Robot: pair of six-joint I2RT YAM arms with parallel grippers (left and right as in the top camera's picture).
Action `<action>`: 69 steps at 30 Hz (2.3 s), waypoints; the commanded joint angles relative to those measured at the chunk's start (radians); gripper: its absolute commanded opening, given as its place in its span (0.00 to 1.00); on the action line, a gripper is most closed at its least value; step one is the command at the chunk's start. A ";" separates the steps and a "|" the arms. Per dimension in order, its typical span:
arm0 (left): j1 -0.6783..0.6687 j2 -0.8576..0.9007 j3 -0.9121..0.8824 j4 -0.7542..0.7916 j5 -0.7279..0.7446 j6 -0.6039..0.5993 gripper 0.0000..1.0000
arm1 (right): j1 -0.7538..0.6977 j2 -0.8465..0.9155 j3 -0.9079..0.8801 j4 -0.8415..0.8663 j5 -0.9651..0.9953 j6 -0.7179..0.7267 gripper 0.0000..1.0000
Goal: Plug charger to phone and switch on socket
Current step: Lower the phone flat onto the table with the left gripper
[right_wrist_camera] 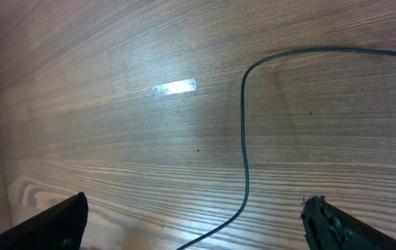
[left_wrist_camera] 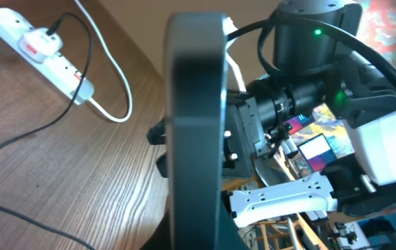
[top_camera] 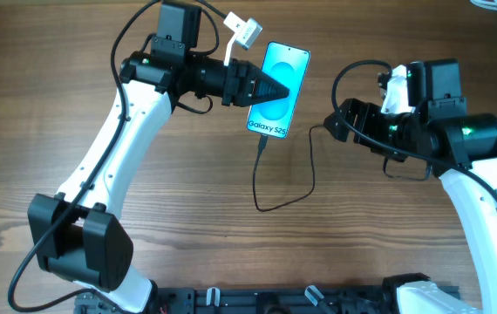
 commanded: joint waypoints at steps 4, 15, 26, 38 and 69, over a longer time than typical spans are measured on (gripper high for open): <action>0.004 -0.013 0.002 -0.033 -0.431 -0.321 0.04 | -0.004 -0.020 0.017 -0.005 0.001 -0.021 1.00; -0.009 0.143 0.001 -0.119 -0.516 -0.337 0.04 | -0.004 -0.020 0.017 -0.014 -0.002 -0.018 1.00; -0.013 0.315 0.000 -0.114 -0.554 -0.322 0.04 | -0.004 -0.020 0.017 -0.017 -0.002 -0.018 1.00; -0.013 0.380 -0.001 -0.107 -0.632 -0.269 0.04 | -0.004 -0.020 0.017 -0.015 -0.002 -0.018 1.00; -0.013 0.386 -0.196 0.053 -0.737 -0.269 0.15 | -0.004 -0.020 0.017 -0.019 -0.002 -0.019 1.00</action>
